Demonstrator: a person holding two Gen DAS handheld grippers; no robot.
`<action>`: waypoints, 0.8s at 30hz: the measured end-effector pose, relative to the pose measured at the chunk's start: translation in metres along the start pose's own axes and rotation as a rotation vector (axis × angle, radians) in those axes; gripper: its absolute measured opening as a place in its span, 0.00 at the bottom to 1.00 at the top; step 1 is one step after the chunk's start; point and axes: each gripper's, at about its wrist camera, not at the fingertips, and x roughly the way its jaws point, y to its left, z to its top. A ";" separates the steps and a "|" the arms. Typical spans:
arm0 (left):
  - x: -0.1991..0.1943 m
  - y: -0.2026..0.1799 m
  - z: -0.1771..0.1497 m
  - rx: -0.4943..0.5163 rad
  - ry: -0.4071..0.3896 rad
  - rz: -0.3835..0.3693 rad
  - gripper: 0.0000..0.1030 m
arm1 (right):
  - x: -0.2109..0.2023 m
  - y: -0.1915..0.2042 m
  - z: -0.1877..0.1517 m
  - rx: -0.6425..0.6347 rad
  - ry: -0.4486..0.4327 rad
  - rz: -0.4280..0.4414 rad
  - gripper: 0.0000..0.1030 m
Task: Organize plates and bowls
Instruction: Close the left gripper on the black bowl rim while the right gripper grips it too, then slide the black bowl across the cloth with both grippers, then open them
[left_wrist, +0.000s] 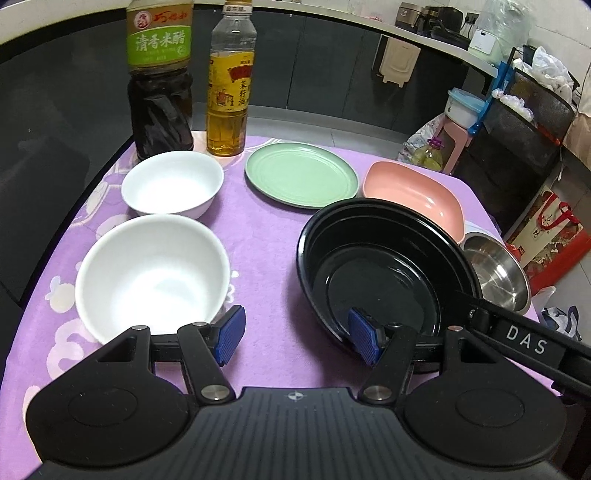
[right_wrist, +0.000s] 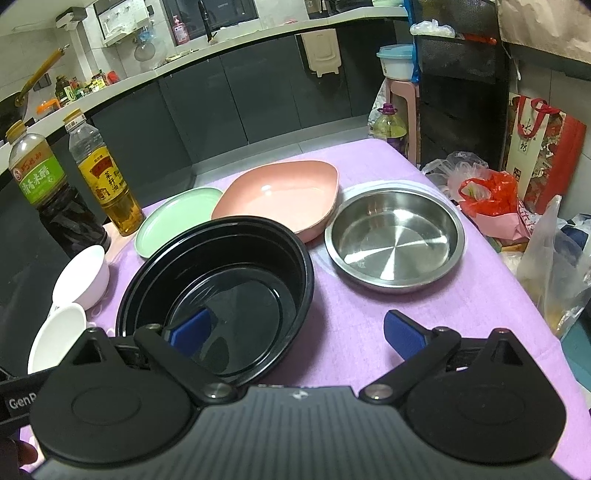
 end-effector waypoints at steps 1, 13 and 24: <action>0.001 -0.001 0.000 0.003 0.004 0.003 0.57 | 0.001 -0.001 0.001 0.001 0.000 0.001 0.38; 0.025 -0.007 0.005 0.012 0.055 0.006 0.44 | 0.018 -0.008 0.004 0.022 0.108 0.032 0.37; 0.014 -0.010 -0.004 0.043 0.018 -0.049 0.17 | 0.018 -0.001 -0.002 -0.047 0.142 0.059 0.17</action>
